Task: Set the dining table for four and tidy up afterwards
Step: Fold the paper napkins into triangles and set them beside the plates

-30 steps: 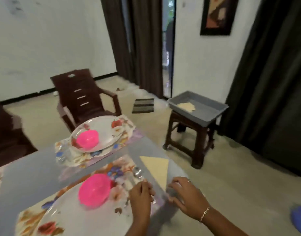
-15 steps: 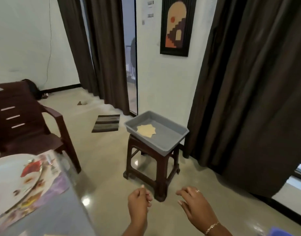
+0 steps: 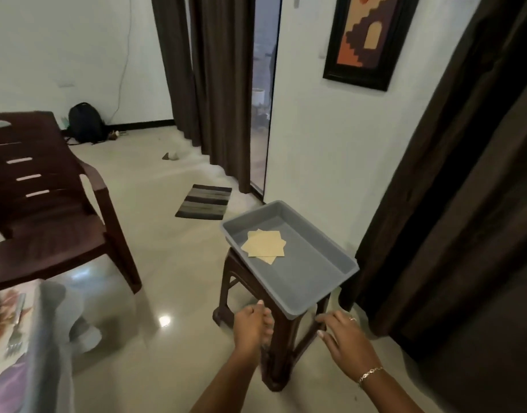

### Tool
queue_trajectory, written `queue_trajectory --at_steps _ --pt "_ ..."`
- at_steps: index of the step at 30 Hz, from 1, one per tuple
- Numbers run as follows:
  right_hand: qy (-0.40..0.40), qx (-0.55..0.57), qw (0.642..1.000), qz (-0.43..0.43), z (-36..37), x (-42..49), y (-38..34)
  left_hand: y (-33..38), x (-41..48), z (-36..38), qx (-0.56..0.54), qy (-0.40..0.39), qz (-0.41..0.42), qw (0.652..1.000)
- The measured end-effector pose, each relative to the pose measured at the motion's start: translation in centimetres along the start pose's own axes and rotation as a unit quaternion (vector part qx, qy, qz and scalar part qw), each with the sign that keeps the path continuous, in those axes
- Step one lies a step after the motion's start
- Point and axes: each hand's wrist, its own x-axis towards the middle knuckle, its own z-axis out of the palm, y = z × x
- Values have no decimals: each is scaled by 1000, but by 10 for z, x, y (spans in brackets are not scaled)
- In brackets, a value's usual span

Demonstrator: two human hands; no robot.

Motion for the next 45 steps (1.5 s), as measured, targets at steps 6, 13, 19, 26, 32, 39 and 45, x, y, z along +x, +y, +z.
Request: queue_trajectory --at_steps 6,13,19,26,32,39,45 --pt "-66 52 996 -15 10 114 54 38 87 42 10 -6 -12 1000" --pt "-143 280 934 171 27 226 96 86 164 66 39 27 -34 998" --pt "-164 401 835 340 89 310 119 95 263 67 54 12 -97 994" --pt "-149 415 732 520 155 375 135 98 395 74 99 -7 -194 976" --pt "-127 412 662 613 198 407 137 90 475 80 143 -28 -263 954" --pt "-81 414 621 660 231 422 129 78 496 84 193 -61 -306 930" --pt "-95 430 635 635 232 434 124 82 497 78 197 -73 -307 928"
